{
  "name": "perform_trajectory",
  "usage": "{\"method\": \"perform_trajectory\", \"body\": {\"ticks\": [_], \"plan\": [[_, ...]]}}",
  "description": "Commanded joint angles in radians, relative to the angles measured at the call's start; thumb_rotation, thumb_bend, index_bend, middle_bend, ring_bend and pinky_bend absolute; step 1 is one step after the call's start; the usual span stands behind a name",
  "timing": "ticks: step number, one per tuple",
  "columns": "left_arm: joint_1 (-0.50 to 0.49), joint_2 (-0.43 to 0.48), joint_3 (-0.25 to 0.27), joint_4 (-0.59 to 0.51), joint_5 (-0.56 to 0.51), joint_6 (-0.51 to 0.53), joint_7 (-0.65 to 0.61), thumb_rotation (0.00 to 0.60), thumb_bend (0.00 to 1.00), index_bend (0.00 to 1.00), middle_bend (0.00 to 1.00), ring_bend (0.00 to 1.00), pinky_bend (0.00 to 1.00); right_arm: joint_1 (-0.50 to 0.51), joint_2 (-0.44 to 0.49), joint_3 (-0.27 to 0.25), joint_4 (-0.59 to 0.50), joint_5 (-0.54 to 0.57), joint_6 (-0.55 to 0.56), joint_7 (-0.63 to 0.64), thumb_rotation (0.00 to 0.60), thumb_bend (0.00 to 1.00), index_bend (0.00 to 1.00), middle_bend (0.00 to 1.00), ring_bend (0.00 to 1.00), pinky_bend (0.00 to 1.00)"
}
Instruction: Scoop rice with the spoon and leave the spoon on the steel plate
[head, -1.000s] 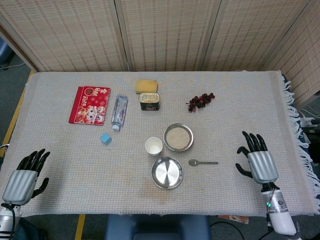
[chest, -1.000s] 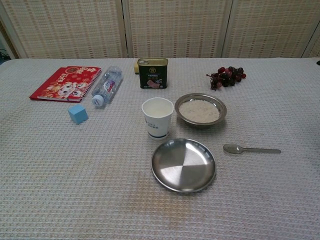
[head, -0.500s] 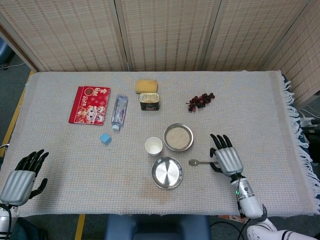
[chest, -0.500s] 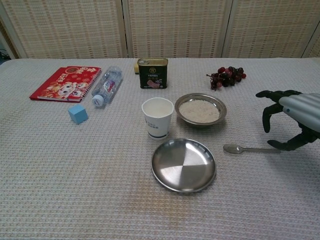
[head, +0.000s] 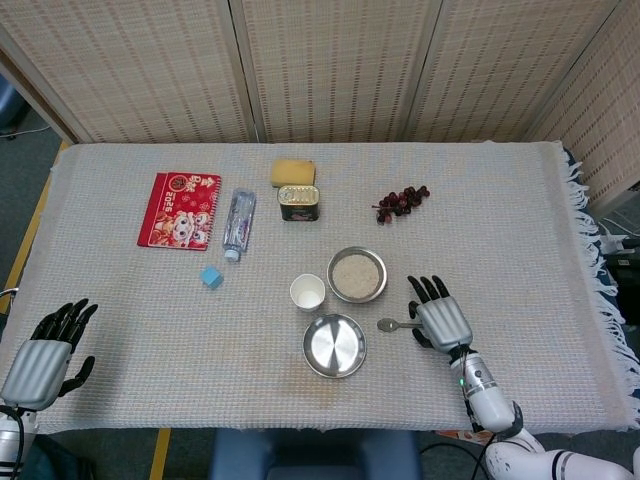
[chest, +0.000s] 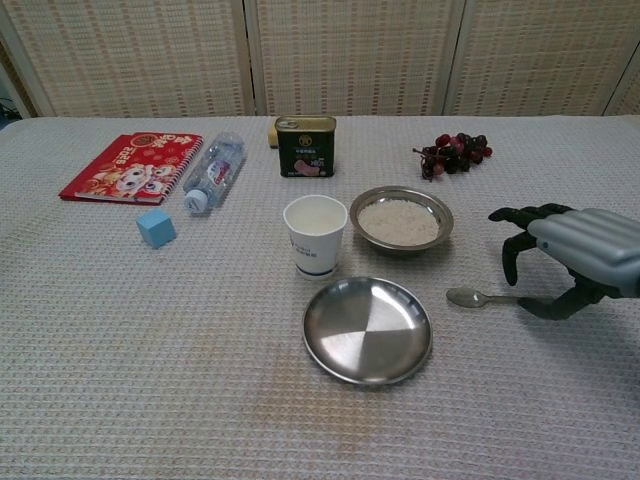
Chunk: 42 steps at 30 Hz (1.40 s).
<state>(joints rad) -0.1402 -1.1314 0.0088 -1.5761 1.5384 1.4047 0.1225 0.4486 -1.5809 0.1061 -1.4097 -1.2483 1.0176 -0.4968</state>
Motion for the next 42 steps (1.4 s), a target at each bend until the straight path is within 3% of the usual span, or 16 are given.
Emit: {"method": "perform_trajectory", "body": {"ticks": [1, 20, 29, 42], "plan": [[0.0, 0.0, -0.001, 0.002, -0.001, 0.001, -0.002, 0.6, 0.41, 0.0, 0.0, 0.04, 0.15, 0.007, -0.012, -0.001, 0.011, 0.009, -0.005, 0.0, 0.559, 0.29, 0.47, 0.0, 0.0, 0.0], [0.001, 0.012, 0.0, 0.006, 0.006, 0.009, -0.039, 0.6, 0.41, 0.0, 0.0, 0.04, 0.15, 0.022, -0.07, -0.015, 0.067, 0.022, 0.016, 0.014, 0.568, 0.29, 0.54, 0.01, 0.0, 0.0], [0.001, 0.01, 0.001, 0.009, 0.007, 0.01, -0.037, 0.6, 0.41, 0.0, 0.0, 0.04, 0.15, 0.025, -0.077, -0.019, 0.082, 0.025, 0.018, 0.019, 0.598, 0.3, 0.58, 0.06, 0.0, 0.0], [0.002, 0.006, -0.002, 0.007, 0.001, 0.012, -0.03, 0.6, 0.41, 0.0, 0.0, 0.04, 0.15, 0.022, -0.081, -0.033, 0.097, -0.019, 0.059, 0.035, 0.6, 0.32, 0.65, 0.3, 0.0, 0.0]]}}
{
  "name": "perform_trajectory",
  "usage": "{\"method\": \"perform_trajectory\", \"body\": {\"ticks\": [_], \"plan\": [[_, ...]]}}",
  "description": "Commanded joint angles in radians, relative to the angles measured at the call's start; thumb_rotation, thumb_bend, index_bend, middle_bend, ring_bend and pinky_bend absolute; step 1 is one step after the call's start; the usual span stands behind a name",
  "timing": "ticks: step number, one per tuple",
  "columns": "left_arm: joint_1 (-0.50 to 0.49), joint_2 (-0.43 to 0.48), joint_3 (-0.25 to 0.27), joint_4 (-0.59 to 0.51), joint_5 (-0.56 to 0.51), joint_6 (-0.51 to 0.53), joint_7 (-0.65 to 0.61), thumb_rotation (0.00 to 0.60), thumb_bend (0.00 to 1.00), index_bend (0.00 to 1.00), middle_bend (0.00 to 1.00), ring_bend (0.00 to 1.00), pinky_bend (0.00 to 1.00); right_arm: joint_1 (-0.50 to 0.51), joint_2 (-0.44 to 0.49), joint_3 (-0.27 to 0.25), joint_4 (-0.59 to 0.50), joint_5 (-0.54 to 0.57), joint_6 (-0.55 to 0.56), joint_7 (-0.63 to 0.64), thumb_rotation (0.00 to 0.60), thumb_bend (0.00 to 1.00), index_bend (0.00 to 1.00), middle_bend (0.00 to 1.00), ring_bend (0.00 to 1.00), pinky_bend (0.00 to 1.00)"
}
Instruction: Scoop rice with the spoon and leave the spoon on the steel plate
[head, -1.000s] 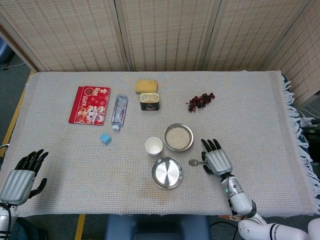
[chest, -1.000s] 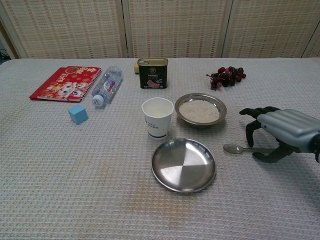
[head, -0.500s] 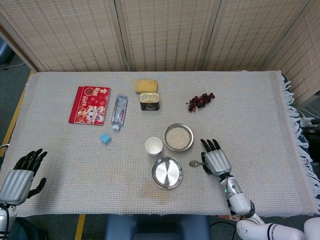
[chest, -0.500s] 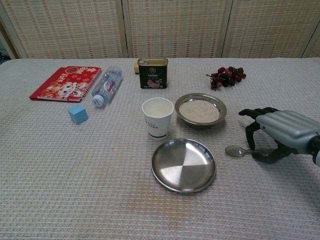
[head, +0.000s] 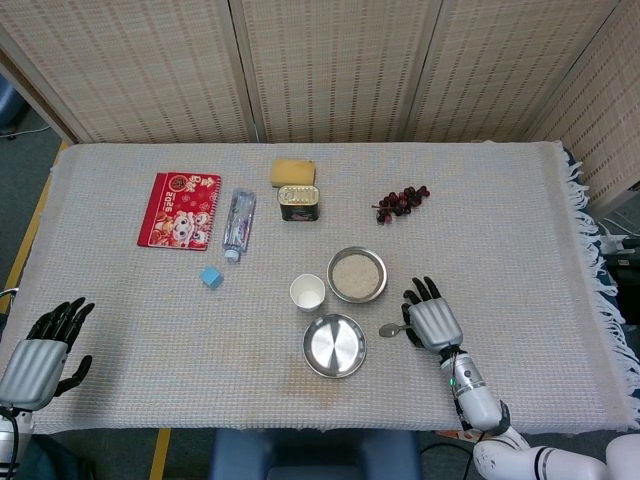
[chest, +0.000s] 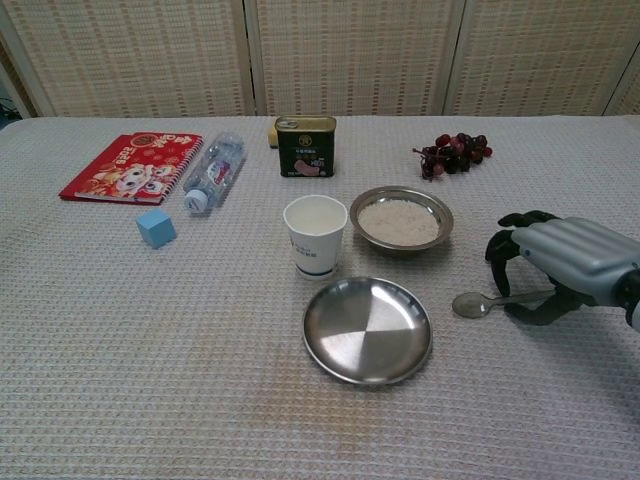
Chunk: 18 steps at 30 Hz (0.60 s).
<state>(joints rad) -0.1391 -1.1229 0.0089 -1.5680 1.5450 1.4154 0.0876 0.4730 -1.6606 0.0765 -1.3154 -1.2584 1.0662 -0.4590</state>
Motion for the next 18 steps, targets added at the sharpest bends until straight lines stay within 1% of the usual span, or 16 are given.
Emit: {"method": "perform_trajectory", "body": {"ticks": [1, 6, 9, 13, 18], "plan": [[0.003, -0.005, -0.006, 0.001, -0.011, 0.004, 0.011, 0.6, 0.41, 0.0, 0.0, 0.05, 0.15, -0.004, -0.004, -0.004, 0.006, -0.013, 0.02, -0.007, 0.6, 0.32, 0.66, 0.32, 0.0, 0.0], [0.003, -0.007, -0.01, 0.001, -0.021, 0.003, 0.012, 0.6, 0.41, 0.0, 0.0, 0.06, 0.15, -0.011, -0.026, -0.004, 0.026, -0.036, 0.062, -0.025, 0.6, 0.33, 0.69, 0.41, 0.0, 0.0], [0.002, -0.007, -0.008, -0.003, -0.017, 0.002, 0.015, 0.6, 0.41, 0.0, 0.0, 0.06, 0.15, -0.012, -0.028, -0.006, 0.028, -0.046, 0.07, -0.026, 0.6, 0.33, 0.73, 0.45, 0.0, 0.0], [0.002, -0.005, -0.008, -0.002, -0.02, -0.001, 0.011, 0.6, 0.41, 0.0, 0.0, 0.06, 0.15, -0.014, -0.033, -0.004, 0.033, -0.05, 0.079, -0.034, 0.6, 0.34, 0.76, 0.5, 0.05, 0.0], [0.002, -0.004, -0.007, -0.002, -0.017, -0.001, 0.008, 0.6, 0.41, 0.0, 0.0, 0.06, 0.15, -0.015, -0.038, -0.001, 0.041, -0.041, 0.072, -0.04, 0.6, 0.34, 0.79, 0.53, 0.07, 0.0]]}}
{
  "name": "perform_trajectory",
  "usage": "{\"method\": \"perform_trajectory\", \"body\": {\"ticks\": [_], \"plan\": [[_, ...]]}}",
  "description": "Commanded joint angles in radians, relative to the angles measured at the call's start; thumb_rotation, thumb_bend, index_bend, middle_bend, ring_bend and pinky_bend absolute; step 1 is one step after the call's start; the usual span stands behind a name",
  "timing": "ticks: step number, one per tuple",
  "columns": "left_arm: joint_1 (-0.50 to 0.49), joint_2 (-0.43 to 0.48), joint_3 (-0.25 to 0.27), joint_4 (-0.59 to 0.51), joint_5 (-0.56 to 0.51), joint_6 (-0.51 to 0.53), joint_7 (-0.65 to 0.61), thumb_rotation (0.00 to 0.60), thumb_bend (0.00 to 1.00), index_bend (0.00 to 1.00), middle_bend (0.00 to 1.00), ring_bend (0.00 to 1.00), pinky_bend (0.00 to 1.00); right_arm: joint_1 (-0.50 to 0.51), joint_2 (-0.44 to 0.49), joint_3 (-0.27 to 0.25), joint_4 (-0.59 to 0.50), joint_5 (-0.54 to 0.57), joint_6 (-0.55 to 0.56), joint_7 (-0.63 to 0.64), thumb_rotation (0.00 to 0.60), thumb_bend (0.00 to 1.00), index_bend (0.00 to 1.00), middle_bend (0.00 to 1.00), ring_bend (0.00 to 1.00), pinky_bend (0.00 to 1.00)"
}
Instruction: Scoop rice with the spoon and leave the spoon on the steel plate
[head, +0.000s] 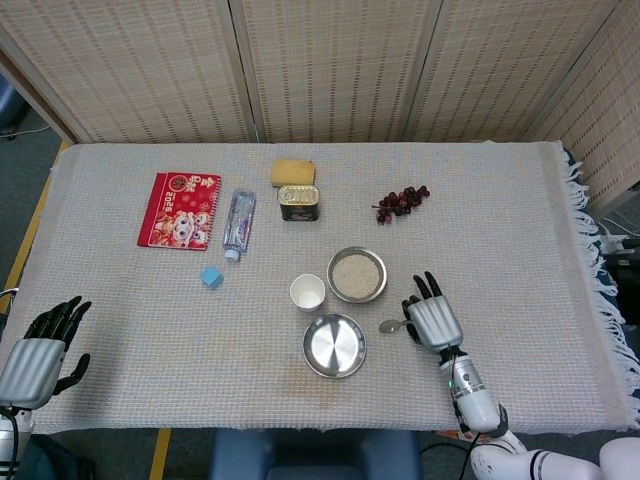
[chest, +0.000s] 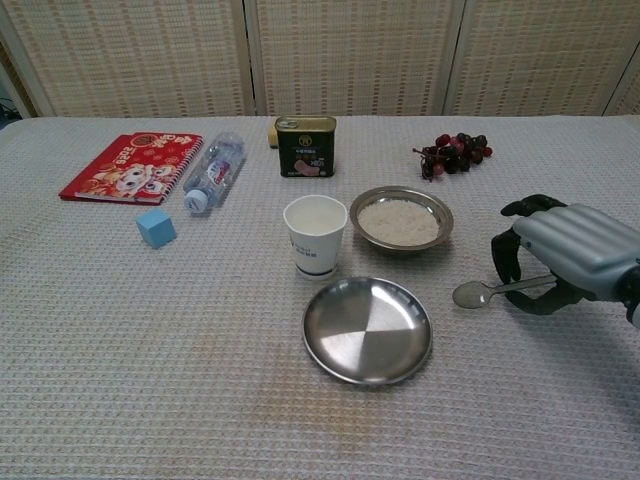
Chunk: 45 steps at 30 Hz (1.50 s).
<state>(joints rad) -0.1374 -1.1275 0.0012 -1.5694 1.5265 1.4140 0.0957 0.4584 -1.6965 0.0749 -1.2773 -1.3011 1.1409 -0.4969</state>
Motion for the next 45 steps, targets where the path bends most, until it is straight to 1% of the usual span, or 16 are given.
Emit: {"method": "perform_trajectory", "body": {"ticks": [1, 9, 17, 22, 26, 30, 32, 35, 39, 42, 45], "plan": [[0.0, 0.001, 0.0, -0.001, 0.001, 0.001, 0.001, 0.6, 0.41, 0.0, 0.0, 0.06, 0.15, 0.0, -0.003, 0.0, 0.005, 0.002, -0.004, -0.003, 0.6, 0.34, 0.8, 0.54, 0.07, 0.0], [-0.001, 0.001, 0.001, -0.001, 0.0, -0.003, 0.0, 0.6, 0.41, 0.0, 0.0, 0.06, 0.15, -0.001, -0.008, 0.001, 0.011, 0.004, -0.008, -0.004, 0.6, 0.34, 0.86, 0.58, 0.11, 0.0], [-0.001, 0.001, 0.001, -0.001, 0.001, -0.003, 0.001, 0.6, 0.41, 0.0, 0.0, 0.06, 0.15, -0.003, -0.004, 0.004, 0.009, 0.008, -0.008, -0.002, 0.6, 0.34, 0.87, 0.59, 0.12, 0.0], [0.0, 0.001, 0.002, -0.001, 0.002, -0.001, 0.0, 0.6, 0.41, 0.0, 0.0, 0.06, 0.15, -0.008, 0.027, 0.006, -0.022, 0.01, -0.007, 0.002, 0.6, 0.34, 0.87, 0.59, 0.12, 0.0], [0.0, 0.001, 0.002, 0.0, 0.004, 0.0, -0.001, 0.6, 0.41, 0.0, 0.0, 0.06, 0.15, -0.012, 0.078, 0.015, -0.073, 0.004, 0.012, -0.004, 0.6, 0.34, 0.87, 0.59, 0.12, 0.0], [-0.002, 0.002, 0.002, -0.002, 0.003, -0.003, 0.0, 0.6, 0.41, 0.0, 0.0, 0.06, 0.15, -0.012, 0.133, 0.036, -0.132, 0.006, 0.033, -0.023, 0.6, 0.34, 0.87, 0.59, 0.12, 0.0], [-0.002, 0.002, 0.004, -0.003, 0.003, -0.006, 0.001, 0.6, 0.41, 0.0, 0.0, 0.06, 0.15, -0.005, 0.161, 0.052, -0.167, 0.018, 0.029, -0.034, 0.6, 0.34, 0.87, 0.59, 0.12, 0.0], [-0.003, 0.001, 0.003, -0.003, 0.005, -0.006, 0.005, 0.6, 0.41, 0.0, 0.0, 0.06, 0.15, 0.025, 0.207, 0.081, -0.211, 0.034, 0.009, -0.086, 0.6, 0.35, 0.87, 0.59, 0.12, 0.0], [-0.004, -0.003, 0.006, -0.002, 0.016, -0.002, 0.009, 0.6, 0.41, 0.0, 0.0, 0.06, 0.15, 0.092, 0.238, 0.121, -0.234, 0.087, -0.061, -0.178, 0.6, 0.35, 0.87, 0.59, 0.12, 0.0], [-0.004, -0.005, 0.009, -0.003, 0.019, -0.002, 0.012, 0.6, 0.41, 0.0, 0.0, 0.06, 0.15, 0.144, 0.243, 0.15, -0.246, 0.134, -0.106, -0.238, 0.6, 0.35, 0.87, 0.59, 0.12, 0.0], [-0.002, -0.003, 0.009, -0.004, 0.021, 0.002, 0.011, 0.6, 0.41, 0.0, 0.0, 0.06, 0.15, 0.197, 0.241, 0.167, -0.246, 0.178, -0.143, -0.303, 0.6, 0.35, 0.87, 0.59, 0.12, 0.0]]}}
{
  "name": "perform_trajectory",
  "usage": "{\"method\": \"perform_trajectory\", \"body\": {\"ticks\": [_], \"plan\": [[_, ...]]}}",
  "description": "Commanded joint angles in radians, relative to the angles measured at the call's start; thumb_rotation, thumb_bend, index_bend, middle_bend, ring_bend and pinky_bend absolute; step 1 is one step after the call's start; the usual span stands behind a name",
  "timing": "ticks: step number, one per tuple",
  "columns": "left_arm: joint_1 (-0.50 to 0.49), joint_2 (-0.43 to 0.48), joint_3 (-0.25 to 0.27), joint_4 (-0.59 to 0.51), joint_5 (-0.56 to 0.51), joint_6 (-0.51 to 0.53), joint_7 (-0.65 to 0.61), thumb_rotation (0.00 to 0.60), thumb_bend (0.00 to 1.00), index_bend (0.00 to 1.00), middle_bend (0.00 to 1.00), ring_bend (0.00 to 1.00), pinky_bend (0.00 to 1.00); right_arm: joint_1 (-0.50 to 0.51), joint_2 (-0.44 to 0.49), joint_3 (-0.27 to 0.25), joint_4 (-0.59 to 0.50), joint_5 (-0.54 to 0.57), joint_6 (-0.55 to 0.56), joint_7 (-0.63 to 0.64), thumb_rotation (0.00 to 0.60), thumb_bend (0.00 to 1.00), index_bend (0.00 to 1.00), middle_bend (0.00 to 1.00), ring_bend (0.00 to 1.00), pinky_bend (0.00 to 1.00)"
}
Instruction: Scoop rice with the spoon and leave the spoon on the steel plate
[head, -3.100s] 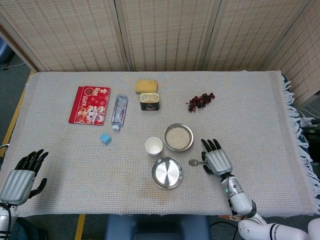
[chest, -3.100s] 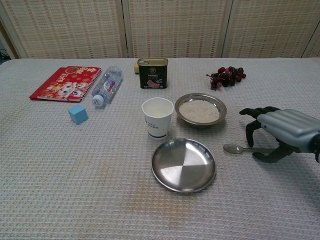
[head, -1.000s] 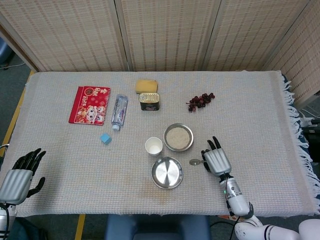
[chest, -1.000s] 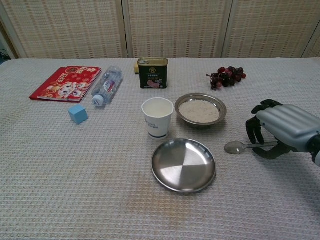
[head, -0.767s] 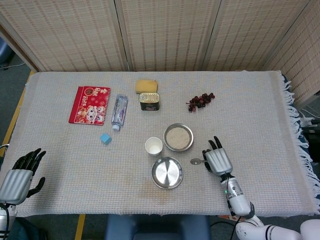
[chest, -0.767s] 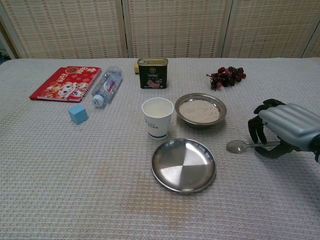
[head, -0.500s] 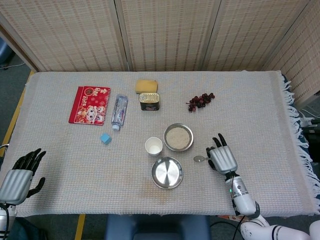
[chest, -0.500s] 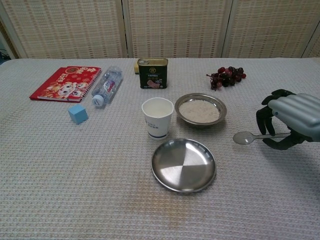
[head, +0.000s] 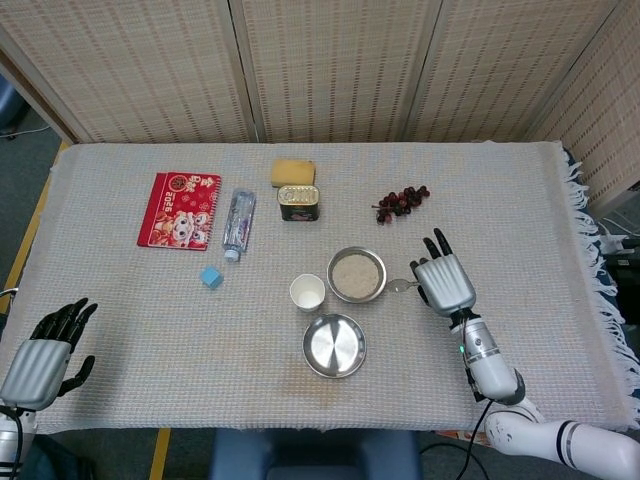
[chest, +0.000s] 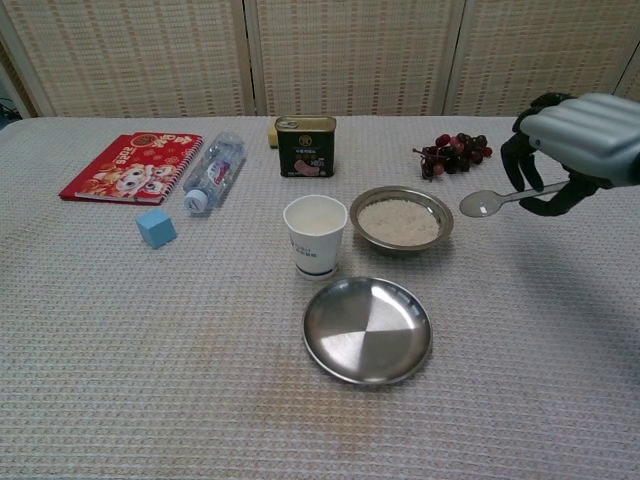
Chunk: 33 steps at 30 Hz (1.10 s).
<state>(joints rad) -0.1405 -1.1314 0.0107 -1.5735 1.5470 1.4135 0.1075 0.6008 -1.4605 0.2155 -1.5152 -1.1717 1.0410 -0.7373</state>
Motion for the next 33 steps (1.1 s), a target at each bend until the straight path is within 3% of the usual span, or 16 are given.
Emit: {"method": "perform_trajectory", "body": {"ticks": [1, 9, 15, 33], "plan": [[0.001, 0.001, -0.001, 0.0, 0.001, 0.004, -0.002, 0.6, 0.41, 0.0, 0.0, 0.06, 0.15, 0.069, 0.002, 0.029, -0.004, 0.063, -0.053, -0.085, 0.6, 0.35, 0.87, 0.59, 0.12, 0.0], [0.001, 0.006, 0.002, -0.001, 0.002, 0.002, -0.021, 0.6, 0.41, 0.0, 0.0, 0.06, 0.15, 0.191, -0.049, 0.003, 0.073, 0.181, -0.101, -0.307, 0.6, 0.36, 0.87, 0.59, 0.12, 0.0], [0.002, 0.01, 0.002, -0.001, 0.007, 0.007, -0.03, 0.6, 0.41, 0.0, 0.0, 0.06, 0.15, 0.247, -0.108, -0.015, 0.153, 0.243, -0.116, -0.356, 0.6, 0.36, 0.87, 0.59, 0.14, 0.0], [-0.005, 0.007, -0.005, 0.005, -0.017, -0.015, -0.027, 0.6, 0.41, 0.0, 0.0, 0.06, 0.15, 0.31, -0.183, -0.029, 0.24, 0.34, -0.162, -0.266, 0.6, 0.36, 0.87, 0.59, 0.14, 0.0]]}}
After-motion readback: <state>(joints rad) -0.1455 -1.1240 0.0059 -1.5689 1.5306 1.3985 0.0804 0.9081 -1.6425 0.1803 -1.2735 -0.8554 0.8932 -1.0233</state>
